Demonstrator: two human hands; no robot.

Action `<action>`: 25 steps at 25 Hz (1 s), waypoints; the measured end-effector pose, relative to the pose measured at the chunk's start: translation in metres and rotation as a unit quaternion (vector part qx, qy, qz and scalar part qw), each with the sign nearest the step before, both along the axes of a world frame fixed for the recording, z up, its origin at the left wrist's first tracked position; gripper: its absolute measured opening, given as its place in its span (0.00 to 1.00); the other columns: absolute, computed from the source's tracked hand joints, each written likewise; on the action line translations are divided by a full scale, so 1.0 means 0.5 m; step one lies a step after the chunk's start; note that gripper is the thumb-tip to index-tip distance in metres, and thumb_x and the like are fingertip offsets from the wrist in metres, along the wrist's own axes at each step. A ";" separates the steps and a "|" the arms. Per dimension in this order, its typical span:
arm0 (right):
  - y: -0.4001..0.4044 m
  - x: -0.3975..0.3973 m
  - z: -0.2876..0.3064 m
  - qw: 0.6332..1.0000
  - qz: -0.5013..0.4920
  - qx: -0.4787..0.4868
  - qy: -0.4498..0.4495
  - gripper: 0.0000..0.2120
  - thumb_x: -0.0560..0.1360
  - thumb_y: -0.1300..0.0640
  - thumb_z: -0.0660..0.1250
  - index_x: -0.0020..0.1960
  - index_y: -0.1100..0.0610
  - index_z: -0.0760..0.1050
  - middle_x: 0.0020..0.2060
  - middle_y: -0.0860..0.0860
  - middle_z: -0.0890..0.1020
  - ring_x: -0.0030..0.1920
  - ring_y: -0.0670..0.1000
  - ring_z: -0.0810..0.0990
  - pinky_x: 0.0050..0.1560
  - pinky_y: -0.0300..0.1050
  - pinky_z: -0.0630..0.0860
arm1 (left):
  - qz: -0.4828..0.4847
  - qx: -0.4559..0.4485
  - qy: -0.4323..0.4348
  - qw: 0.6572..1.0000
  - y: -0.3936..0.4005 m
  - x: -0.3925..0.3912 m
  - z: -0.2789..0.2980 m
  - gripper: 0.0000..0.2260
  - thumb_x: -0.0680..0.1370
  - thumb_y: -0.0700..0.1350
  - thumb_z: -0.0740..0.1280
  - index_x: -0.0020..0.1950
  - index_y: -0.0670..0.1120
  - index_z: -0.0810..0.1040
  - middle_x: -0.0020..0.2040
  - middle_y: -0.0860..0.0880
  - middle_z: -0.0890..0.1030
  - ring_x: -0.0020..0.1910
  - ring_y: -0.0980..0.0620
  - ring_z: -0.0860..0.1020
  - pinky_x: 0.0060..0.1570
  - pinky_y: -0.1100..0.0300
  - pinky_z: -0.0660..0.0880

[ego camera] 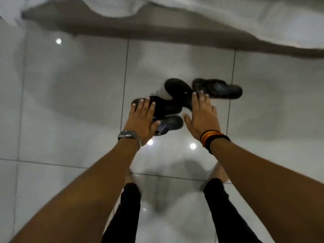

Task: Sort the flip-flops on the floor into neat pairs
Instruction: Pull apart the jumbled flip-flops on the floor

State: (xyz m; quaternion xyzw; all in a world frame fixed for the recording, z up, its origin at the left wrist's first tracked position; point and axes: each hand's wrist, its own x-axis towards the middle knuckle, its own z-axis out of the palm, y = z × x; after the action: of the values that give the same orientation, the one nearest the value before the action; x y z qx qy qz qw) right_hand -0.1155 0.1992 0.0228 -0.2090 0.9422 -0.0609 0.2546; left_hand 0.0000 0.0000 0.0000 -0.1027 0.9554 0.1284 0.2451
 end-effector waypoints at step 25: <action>-0.275 -0.149 -0.496 0.979 0.142 -0.006 -0.146 0.25 0.80 0.48 0.59 0.77 0.46 0.65 0.82 0.55 0.51 0.80 0.68 0.43 0.77 0.70 0.47 | 0.030 0.039 -0.008 0.999 -0.100 -0.013 -0.433 0.32 0.82 0.55 0.55 0.82 0.49 0.47 0.83 0.45 0.47 0.81 0.42 0.47 0.78 0.39 0.48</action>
State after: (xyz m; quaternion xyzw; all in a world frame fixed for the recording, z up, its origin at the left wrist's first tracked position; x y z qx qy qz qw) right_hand -0.1902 0.0619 -0.2253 -0.3311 0.8554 -0.0599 0.3937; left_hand -0.0063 -0.0500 -0.2165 -0.1229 0.9441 0.1719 0.2529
